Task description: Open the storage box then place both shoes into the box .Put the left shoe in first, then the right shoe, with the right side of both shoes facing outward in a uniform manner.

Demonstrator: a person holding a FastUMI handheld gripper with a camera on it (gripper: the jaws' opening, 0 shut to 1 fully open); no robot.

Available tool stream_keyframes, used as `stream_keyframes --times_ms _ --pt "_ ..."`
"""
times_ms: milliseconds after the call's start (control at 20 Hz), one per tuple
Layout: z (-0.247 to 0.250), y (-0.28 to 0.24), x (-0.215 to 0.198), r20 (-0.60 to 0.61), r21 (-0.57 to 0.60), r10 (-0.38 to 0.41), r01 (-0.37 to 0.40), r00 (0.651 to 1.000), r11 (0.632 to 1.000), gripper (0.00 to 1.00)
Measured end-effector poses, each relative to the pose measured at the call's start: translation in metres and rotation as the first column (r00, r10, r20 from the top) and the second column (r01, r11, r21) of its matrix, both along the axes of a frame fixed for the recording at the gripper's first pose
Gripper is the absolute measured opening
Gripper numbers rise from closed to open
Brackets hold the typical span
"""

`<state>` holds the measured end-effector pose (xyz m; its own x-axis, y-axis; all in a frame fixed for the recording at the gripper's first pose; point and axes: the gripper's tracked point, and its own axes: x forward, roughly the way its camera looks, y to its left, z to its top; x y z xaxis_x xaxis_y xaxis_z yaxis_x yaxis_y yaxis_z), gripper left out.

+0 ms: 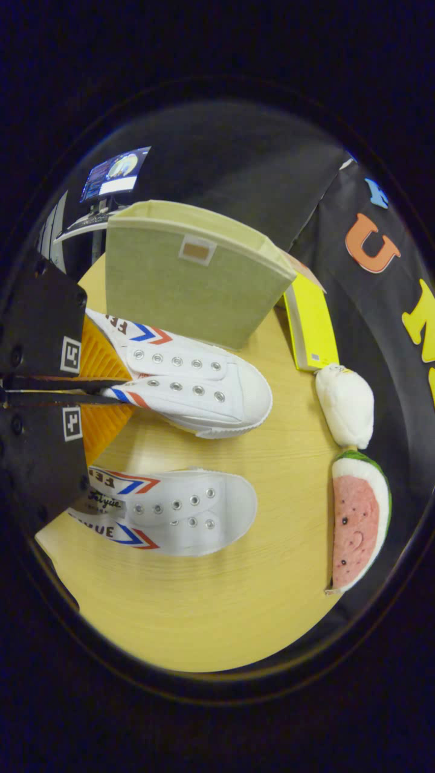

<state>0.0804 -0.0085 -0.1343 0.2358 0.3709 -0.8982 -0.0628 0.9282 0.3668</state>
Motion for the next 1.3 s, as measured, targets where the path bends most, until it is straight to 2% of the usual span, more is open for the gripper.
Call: stream_keyframes --times_ms 350,550,900,1300 --pt "0.099 0.072 0.009 0.131 0.050 -0.028 0.021 0.991 0.999 0.07" --pt "0.117 0.138 0.017 0.154 0.084 -0.003 -0.010 0.988 0.996 0.07" --pt "0.058 0.230 0.022 0.058 0.029 0.037 -0.039 0.998 0.999 0.07" --pt "-0.033 0.268 0.033 -0.044 -0.114 -0.003 -0.002 0.999 0.994 0.07"
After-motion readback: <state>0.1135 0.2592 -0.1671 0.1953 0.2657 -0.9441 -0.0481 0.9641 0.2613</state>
